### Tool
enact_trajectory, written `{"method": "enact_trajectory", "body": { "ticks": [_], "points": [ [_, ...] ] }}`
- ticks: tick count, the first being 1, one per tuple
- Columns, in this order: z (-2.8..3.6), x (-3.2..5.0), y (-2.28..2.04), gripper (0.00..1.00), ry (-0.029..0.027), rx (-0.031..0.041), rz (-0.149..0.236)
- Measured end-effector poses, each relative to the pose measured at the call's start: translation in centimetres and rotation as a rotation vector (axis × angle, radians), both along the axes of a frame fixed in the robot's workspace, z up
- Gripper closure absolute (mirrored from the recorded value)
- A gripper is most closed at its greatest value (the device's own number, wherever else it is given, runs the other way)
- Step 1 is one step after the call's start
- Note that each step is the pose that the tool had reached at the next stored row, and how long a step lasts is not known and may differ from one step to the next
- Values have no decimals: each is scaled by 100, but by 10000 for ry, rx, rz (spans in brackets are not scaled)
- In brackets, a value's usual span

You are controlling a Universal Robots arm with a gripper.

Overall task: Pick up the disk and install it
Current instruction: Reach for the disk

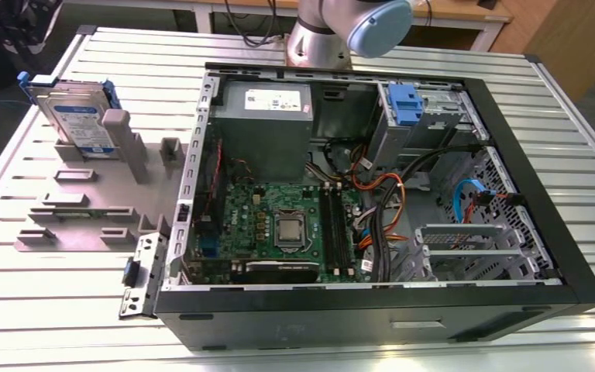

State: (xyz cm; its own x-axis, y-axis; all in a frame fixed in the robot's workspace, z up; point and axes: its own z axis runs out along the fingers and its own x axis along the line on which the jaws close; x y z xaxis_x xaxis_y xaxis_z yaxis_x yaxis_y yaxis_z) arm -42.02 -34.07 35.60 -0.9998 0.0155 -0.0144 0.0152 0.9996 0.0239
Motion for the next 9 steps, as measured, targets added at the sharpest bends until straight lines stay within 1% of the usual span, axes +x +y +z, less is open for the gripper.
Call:
{"method": "enact_trajectory", "body": {
  "ticks": [4,9],
  "points": [
    [-14,-39,18,89,2,-1,0],
    [-19,-53,20,89,3,-1,0]
  ]
}}
